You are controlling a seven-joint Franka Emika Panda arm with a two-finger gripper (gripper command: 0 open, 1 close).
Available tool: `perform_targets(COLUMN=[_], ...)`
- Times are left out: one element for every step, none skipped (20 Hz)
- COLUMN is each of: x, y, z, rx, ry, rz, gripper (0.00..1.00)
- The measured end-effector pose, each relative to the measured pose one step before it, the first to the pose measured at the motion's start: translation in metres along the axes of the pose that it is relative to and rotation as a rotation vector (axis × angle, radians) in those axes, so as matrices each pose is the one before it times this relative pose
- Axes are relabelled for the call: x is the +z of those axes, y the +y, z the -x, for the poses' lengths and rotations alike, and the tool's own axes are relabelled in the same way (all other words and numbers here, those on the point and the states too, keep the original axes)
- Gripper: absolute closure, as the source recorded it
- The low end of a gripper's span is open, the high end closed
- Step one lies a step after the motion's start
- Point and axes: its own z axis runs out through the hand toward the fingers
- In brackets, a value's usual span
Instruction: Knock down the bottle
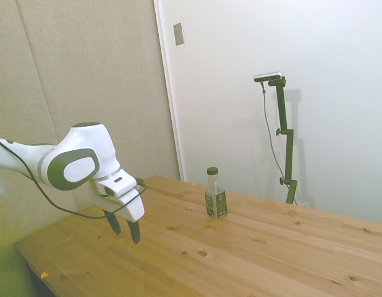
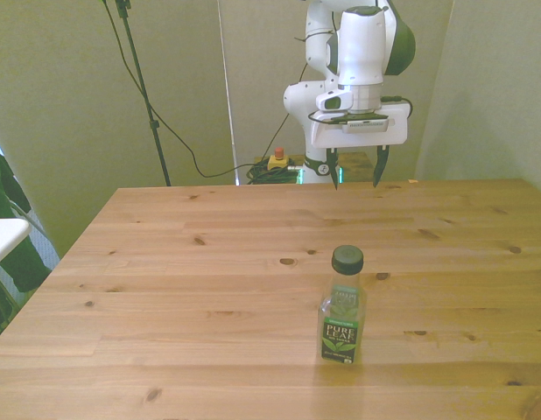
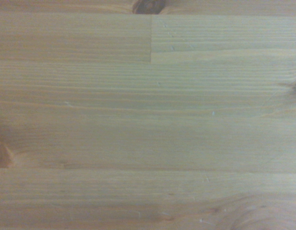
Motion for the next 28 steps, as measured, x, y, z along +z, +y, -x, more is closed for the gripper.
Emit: perform_targets(x=[0.00047,0.00111,0.00013,-0.00074,-0.00249,-0.00401,-0.00444,-0.00470,-0.00371,-0.00351,-0.00248,-0.00278,-0.00144,-0.00083,-0.00113,-0.00078,-0.00046,0.00030,0.00005,0.00034,0.00080,0.00158,0.00225,0.00293,0.00326,0.00280,0.00234,0.00188], y=[0.00011,0.00110,0.00099,0.00088,0.00016,-0.00110,-0.00246,-0.00409,-0.00537,-0.00677,-0.00776,-0.01073,-0.00858,-0.00841,-0.00851,-0.00843,-0.00794,-0.00745,-0.00685,-0.00654,-0.00619,-0.00576,-0.00571,-0.00531,-0.00521,-0.00521,-0.00524,-0.00520], z=[-0.00019,-0.00011,-0.00113,-0.00223,-0.00416,-0.00651,-0.00852,-0.01025,-0.01026,-0.01068,-0.01080,-0.01270,-0.00966,-0.00913,-0.00834,-0.00819,-0.00744,-0.00642,-0.00587,-0.00556,-0.00566,-0.00516,-0.00453,-0.00400,-0.00329,-0.00309,-0.00259,-0.00268], rx=[0.00011,-0.00272,-0.00570,0.00106,0.00788,0.00736,0.01083,0.01321,0.01047,0.01028,0.01283,0.01631,0.01009,0.01316,0.01344,0.01252,0.01328,0.01180,0.01264,0.01121,0.01090,0.01221,0.01078,0.00804,0.01020,0.00970,0.00838,0.00991], ry=[-0.00076,0.00125,0.00810,0.00971,0.01327,0.01512,0.01582,0.01208,0.01233,0.01257,0.01060,0.01281,0.00757,0.00949,0.00687,0.00670,0.00879,0.00282,0.00347,0.00371,0.00480,0.00369,0.00422,0.00660,0.00381,0.00299,0.00390,0.00491], rz=[0.00116,0.00585,0.00816,0.00646,0.00445,0.00198,0.00069,-0.00251,-0.00030,-0.00184,-0.00125,-0.00228,-0.00090,-0.00108,-0.00381,-0.00331,-0.00243,-0.00206,-0.00146,-0.00084,-0.00230,-0.00146,0.00077,0.00447,0.00320,-0.00018,-0.00027,-0.00070], gripper=[0.00,0.00,0.00,0.00,0.00,0.00,0.00,0.00,0.00,0.00,0.00,1.00,1.00,1.00,1.00,1.00,1.00,1.00,1.00,1.00,1.00,1.00,1.00,1.00,1.00,1.00,1.00,1.00])
